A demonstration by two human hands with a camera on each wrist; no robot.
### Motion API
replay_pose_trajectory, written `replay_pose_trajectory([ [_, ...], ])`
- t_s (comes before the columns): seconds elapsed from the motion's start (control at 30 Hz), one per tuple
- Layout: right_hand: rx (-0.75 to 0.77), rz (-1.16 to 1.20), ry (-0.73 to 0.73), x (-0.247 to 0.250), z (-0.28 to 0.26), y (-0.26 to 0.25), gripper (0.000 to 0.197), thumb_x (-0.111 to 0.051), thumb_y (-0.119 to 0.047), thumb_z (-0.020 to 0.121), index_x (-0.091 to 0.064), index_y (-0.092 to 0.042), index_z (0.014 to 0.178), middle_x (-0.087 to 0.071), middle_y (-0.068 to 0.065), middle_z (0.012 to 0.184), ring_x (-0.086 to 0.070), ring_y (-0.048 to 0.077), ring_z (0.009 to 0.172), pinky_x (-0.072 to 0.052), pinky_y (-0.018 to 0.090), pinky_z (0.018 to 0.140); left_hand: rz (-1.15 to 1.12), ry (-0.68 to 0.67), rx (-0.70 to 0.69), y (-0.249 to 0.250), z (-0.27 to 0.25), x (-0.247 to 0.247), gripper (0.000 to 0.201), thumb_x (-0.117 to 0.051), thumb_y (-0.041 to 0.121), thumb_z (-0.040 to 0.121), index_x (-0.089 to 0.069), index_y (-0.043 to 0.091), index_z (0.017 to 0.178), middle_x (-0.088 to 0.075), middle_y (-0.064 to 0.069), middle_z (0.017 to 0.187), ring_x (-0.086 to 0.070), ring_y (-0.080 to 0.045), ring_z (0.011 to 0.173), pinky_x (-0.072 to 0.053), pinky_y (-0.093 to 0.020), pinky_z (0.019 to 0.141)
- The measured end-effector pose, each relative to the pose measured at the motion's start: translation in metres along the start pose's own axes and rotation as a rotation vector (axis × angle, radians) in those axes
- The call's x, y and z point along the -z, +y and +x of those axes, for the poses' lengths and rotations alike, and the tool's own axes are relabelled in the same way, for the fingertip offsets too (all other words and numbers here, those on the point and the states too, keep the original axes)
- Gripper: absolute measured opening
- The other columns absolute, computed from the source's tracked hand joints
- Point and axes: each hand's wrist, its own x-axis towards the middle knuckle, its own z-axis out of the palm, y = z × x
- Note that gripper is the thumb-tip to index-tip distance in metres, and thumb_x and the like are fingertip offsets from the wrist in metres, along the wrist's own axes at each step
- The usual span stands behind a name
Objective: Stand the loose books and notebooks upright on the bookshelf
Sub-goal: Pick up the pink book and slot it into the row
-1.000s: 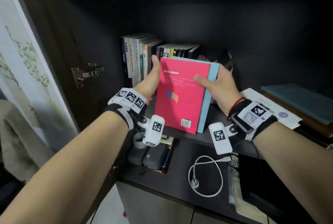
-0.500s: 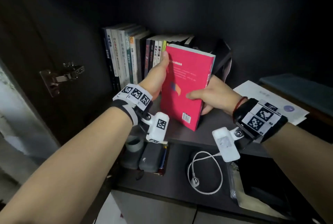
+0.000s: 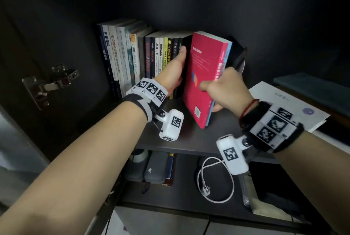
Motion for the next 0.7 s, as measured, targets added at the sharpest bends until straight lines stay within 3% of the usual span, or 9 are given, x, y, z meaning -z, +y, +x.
replay_pose_trajectory([
  [0.13, 0.009, -0.106, 0.117, -0.032, 0.024, -0.010, 0.048, -0.065, -0.039, 0.074, -0.075, -0.015, 0.114, -0.076, 0.009, 0.101, -0.077, 0.031, 0.082, -0.066, 0.044, 0.061, 0.043, 0.006, -0.058, -0.004, 0.006, 0.015, 0.065, -0.014, 0.053, 0.110, -0.032, 0.014, 0.159, -0.039, -0.002, 0.162, -0.036, -0.014, 0.149, -0.021, -0.020, 0.115],
  [0.2, 0.048, -0.196, 0.154, -0.046, 0.036, -0.016, 0.045, -0.064, -0.040, 0.080, -0.073, -0.014, 0.116, -0.075, 0.010, 0.105, -0.075, 0.032, 0.091, -0.066, 0.041, 0.074, 0.073, -0.008, -0.044, -0.006, 0.009, 0.022, 0.077, -0.029, 0.072, 0.097, -0.049, 0.020, 0.150, -0.054, -0.002, 0.153, -0.051, -0.015, 0.139, -0.025, -0.038, 0.125],
  [0.27, 0.106, -0.312, 0.163, -0.057, 0.046, -0.020, 0.040, -0.066, -0.038, 0.086, -0.071, -0.012, 0.116, -0.072, 0.011, 0.105, -0.072, 0.033, 0.093, -0.061, 0.035, 0.078, 0.117, -0.017, -0.044, -0.014, 0.017, 0.029, 0.080, -0.040, 0.084, 0.080, -0.062, 0.030, 0.135, -0.067, -0.002, 0.138, -0.061, -0.014, 0.127, -0.037, -0.043, 0.120],
  [0.33, 0.127, -0.387, 0.086, -0.063, 0.049, -0.023, 0.043, -0.071, -0.038, 0.086, -0.065, -0.008, 0.116, -0.068, 0.008, 0.101, -0.071, 0.029, 0.085, -0.059, 0.033, 0.072, 0.164, -0.028, -0.078, -0.009, 0.011, 0.032, 0.070, -0.048, 0.079, 0.083, -0.061, 0.030, 0.131, -0.069, -0.001, 0.131, -0.066, -0.007, 0.115, -0.045, -0.035, 0.113],
  [0.43, 0.067, -0.458, -0.229, -0.065, 0.048, -0.018, 0.064, -0.084, -0.042, 0.077, -0.060, -0.012, 0.129, -0.072, 0.007, 0.109, -0.078, 0.025, 0.066, -0.066, 0.036, 0.062, 0.334, -0.019, -0.181, -0.012, 0.013, 0.044, 0.027, -0.069, 0.045, 0.094, -0.065, 0.028, 0.116, -0.074, 0.008, 0.107, -0.069, 0.012, 0.083, -0.055, -0.015, 0.091],
  [0.5, 0.043, -0.488, -0.359, -0.064, 0.049, -0.010, 0.090, -0.088, -0.045, 0.074, -0.045, -0.014, 0.147, -0.066, 0.007, 0.121, -0.078, 0.023, 0.060, -0.066, 0.037, 0.064, 0.455, 0.016, -0.219, -0.012, 0.016, 0.052, 0.027, -0.080, 0.042, 0.086, -0.073, 0.022, 0.101, -0.078, 0.005, 0.094, -0.075, 0.000, 0.085, -0.059, -0.031, 0.094],
  [0.53, 0.047, -0.509, -0.347, -0.064, 0.049, -0.007, 0.090, -0.088, -0.043, 0.076, -0.043, -0.011, 0.146, -0.067, 0.008, 0.114, -0.076, 0.022, 0.059, -0.065, 0.034, 0.063, 0.532, 0.055, -0.227, -0.011, 0.019, 0.055, 0.035, -0.082, 0.047, 0.081, -0.075, 0.018, 0.099, -0.079, 0.003, 0.092, -0.076, -0.008, 0.086, -0.060, -0.037, 0.092],
  [0.63, 0.125, -0.569, -0.204, -0.069, 0.054, 0.000, 0.048, -0.083, -0.037, 0.085, -0.054, -0.010, 0.113, -0.066, 0.006, 0.075, -0.070, 0.021, 0.048, -0.055, 0.027, 0.047, 0.645, 0.157, -0.225, -0.009, 0.027, 0.059, 0.051, -0.084, 0.056, 0.075, -0.074, 0.014, 0.102, -0.078, 0.000, 0.092, -0.076, -0.014, 0.084, -0.063, -0.035, 0.080],
  [0.7, 0.156, -0.566, -0.119, -0.069, 0.059, 0.003, 0.034, -0.081, -0.035, 0.087, -0.057, -0.014, 0.101, -0.066, 0.004, 0.073, -0.068, 0.018, 0.045, -0.059, 0.028, 0.047, 0.585, 0.111, -0.160, -0.010, 0.032, 0.060, 0.048, -0.087, 0.042, 0.077, -0.070, 0.010, 0.108, -0.077, -0.006, 0.097, -0.077, -0.018, 0.087, -0.065, -0.037, 0.078],
])
